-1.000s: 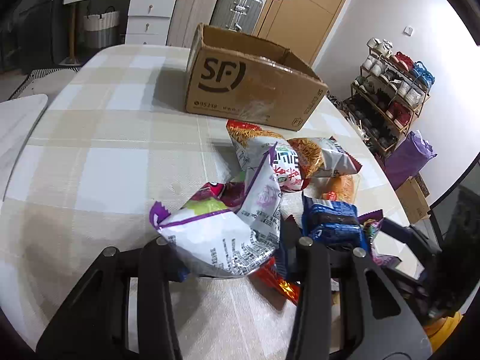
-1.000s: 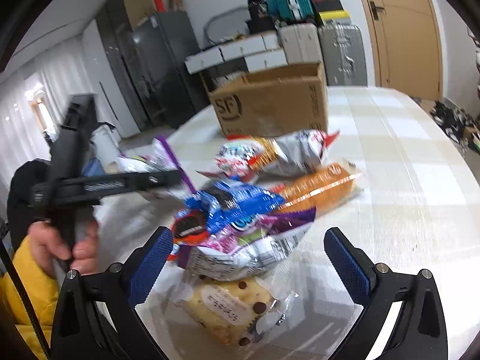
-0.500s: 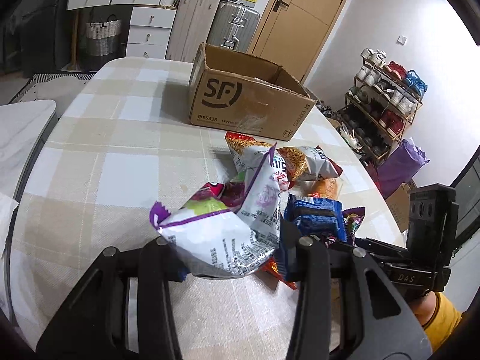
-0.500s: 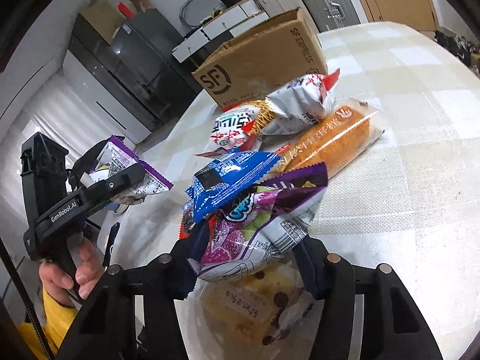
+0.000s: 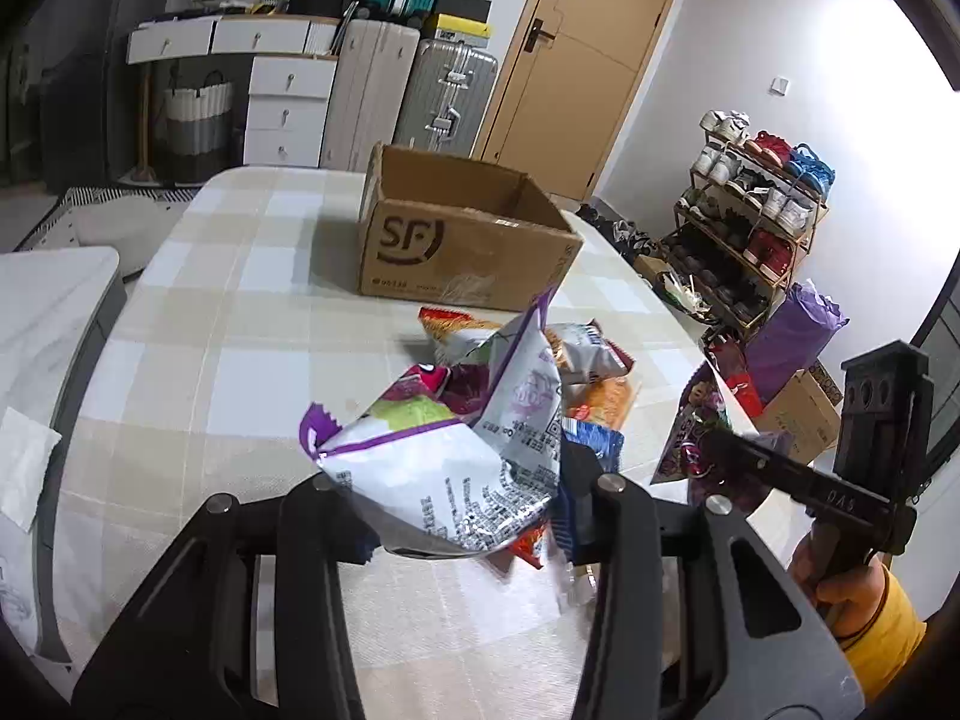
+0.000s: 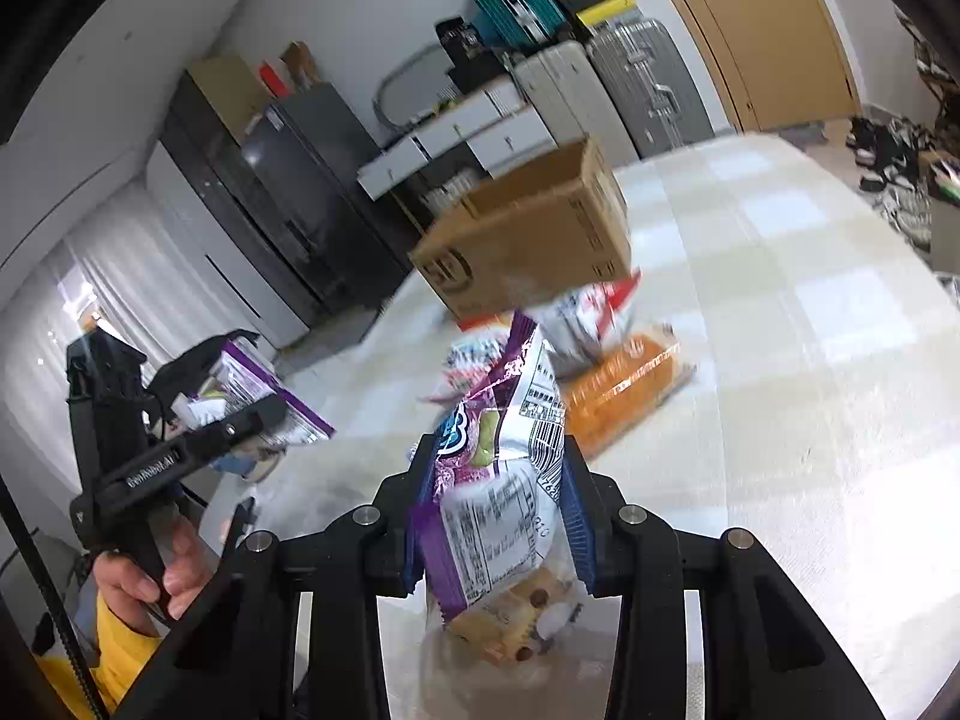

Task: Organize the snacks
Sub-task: 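Grasp the white-purple chip bag with the left tool while the right tool grasps the purple snack bag, then carry both bags over the SF box and open both tools to drop them inside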

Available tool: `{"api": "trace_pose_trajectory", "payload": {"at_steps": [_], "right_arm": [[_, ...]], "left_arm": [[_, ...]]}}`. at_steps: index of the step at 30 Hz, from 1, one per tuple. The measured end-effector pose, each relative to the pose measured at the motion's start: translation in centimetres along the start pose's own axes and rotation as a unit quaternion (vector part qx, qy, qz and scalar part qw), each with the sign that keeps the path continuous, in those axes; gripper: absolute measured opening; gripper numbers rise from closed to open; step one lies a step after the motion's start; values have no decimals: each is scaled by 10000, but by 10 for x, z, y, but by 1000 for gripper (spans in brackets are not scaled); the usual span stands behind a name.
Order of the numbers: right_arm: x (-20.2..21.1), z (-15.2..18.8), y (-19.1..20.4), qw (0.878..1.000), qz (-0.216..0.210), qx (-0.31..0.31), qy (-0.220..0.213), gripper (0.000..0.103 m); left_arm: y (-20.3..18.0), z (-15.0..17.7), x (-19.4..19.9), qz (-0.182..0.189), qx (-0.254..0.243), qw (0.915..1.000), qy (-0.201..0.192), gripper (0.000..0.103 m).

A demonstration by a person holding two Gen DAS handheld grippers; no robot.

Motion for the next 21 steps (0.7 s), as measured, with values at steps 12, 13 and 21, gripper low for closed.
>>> {"api": "trace_pose_trajectory", "payload": {"at_steps": [12, 13, 21], "right_arm": [[14, -9, 18, 9991, -336, 204, -161, 36], [16, -10, 21, 9989, -356, 249, -200, 36], [26, -17, 30, 9982, -419, 285, -316, 36]], "left_arm": [[-19, -1, 43, -13, -174, 9997, -145, 39], [-21, -1, 45, -13, -179, 9997, -165, 39], [-30, -1, 63, -2, -258, 9995, -188, 39]]}}
Point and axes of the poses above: each gripper's, at about its wrist camera, not at the fingertips, and x roughly against the way its jaws point, y to its left, z to its underside, the point moved 6 cm from there along -x, roughly the way its jaws point, and after that the axes turned 13 degrees about -z, right-handed, at the moved point
